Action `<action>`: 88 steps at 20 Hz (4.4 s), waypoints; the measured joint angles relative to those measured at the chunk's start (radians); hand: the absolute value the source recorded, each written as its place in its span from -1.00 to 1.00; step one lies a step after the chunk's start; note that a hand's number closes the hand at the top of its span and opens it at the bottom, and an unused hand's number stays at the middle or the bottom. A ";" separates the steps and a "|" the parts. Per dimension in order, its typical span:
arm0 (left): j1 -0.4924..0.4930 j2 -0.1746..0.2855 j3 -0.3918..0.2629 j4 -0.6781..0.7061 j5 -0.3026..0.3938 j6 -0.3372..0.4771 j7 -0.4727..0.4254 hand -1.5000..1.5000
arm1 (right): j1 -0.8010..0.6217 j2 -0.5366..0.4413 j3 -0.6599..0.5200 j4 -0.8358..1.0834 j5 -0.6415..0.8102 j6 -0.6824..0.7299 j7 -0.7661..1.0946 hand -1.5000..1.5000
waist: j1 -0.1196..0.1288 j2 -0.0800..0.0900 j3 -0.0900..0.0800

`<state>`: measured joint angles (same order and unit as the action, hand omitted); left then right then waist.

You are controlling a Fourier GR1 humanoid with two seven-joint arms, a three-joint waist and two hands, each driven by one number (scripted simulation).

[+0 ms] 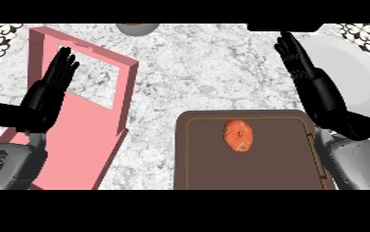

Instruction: Pick the squash from the tray and place it in the plate

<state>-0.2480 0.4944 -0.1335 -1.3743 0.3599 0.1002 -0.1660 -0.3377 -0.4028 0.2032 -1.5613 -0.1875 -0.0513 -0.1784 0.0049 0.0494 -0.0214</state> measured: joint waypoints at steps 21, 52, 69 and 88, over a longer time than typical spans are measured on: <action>0.143 -0.165 -0.094 0.005 -0.018 0.110 0.241 0.00 | -0.059 -0.122 -0.216 0.389 0.004 0.153 -0.285 -1.00 | 0.003 -0.055 0.033; 0.191 -0.218 -0.076 -0.063 -0.079 0.107 0.298 0.00 | 0.032 -0.127 0.230 -0.020 0.514 0.280 0.350 -1.00 | -0.004 -0.057 0.031; 0.199 -0.242 -0.047 -0.062 -0.112 0.068 0.295 0.00 | 0.061 -0.013 0.290 0.033 0.743 0.239 0.417 -1.00 | -0.002 -0.057 0.031; 0.219 -0.278 -0.031 -0.094 -0.139 0.040 0.325 0.00 | -0.003 0.075 0.326 0.257 0.945 0.198 0.261 1.00 | -0.001 -0.061 0.026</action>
<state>-0.0287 0.2164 -0.1649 -1.4680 0.2209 0.1398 0.1591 -0.3408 -0.3280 0.5295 -1.3042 0.7572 0.1465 0.0825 0.0042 -0.0119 0.0046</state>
